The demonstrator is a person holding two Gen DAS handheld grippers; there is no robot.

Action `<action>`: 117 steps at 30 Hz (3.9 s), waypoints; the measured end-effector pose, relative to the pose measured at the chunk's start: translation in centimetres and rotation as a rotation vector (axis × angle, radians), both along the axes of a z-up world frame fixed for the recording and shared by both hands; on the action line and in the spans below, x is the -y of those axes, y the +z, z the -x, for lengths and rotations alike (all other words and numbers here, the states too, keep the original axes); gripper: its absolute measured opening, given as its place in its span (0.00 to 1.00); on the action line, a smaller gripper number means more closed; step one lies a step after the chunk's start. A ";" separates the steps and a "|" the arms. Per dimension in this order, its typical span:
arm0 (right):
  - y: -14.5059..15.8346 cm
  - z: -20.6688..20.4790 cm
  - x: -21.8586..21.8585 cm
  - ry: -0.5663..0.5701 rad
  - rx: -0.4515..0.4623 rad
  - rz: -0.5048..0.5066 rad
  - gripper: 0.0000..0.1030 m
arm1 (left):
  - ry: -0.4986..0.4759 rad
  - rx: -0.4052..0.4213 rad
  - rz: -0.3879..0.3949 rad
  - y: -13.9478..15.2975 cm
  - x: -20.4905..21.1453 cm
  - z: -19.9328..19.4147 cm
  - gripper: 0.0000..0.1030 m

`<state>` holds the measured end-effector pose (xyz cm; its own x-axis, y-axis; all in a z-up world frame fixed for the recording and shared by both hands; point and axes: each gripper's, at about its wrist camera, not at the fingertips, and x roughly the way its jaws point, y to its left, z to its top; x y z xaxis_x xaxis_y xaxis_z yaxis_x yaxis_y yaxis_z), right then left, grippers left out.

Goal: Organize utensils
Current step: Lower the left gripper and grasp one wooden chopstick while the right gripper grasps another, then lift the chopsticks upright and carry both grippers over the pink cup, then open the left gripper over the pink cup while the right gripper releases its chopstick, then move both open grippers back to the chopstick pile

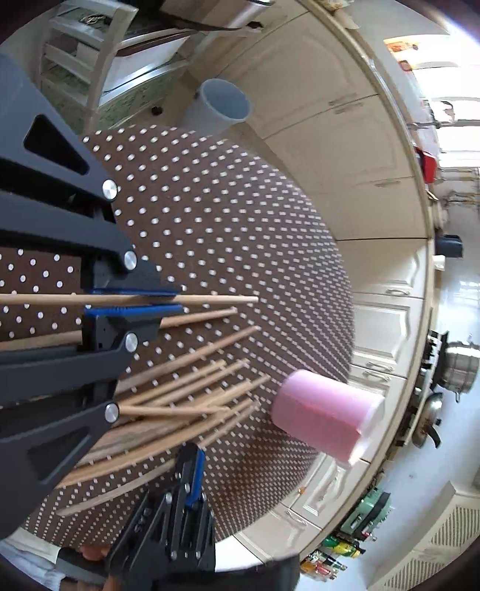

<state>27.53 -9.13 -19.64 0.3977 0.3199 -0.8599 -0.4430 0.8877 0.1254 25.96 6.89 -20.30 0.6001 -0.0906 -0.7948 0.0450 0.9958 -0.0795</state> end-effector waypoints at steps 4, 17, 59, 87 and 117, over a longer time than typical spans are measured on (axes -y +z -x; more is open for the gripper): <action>1.5 0.0 1.5 -0.020 0.027 -0.069 0.06 | -0.037 0.061 0.038 3.1 0.3 0.4 0.05; 10.6 3.4 5.4 -0.030 0.219 -0.283 0.06 | -0.189 0.220 0.083 11.9 5.3 1.2 0.05; 19.2 -3.0 5.9 -0.231 0.676 -0.301 0.06 | -0.075 0.582 0.183 18.2 9.8 -11.6 0.05; 12.9 -4.1 6.5 -0.247 0.509 -0.313 0.06 | -0.119 0.449 0.126 12.4 9.7 -11.0 0.23; 16.7 12.6 7.3 -0.267 0.854 -0.234 0.64 | -0.031 0.811 -0.073 18.1 7.9 9.8 0.75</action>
<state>14.93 -16.42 -2.97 0.9526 0.2552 -0.1655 -0.2522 0.9669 0.0393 16.12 -0.98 -2.16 0.9895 -0.0815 -0.1190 0.0885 0.9946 0.0550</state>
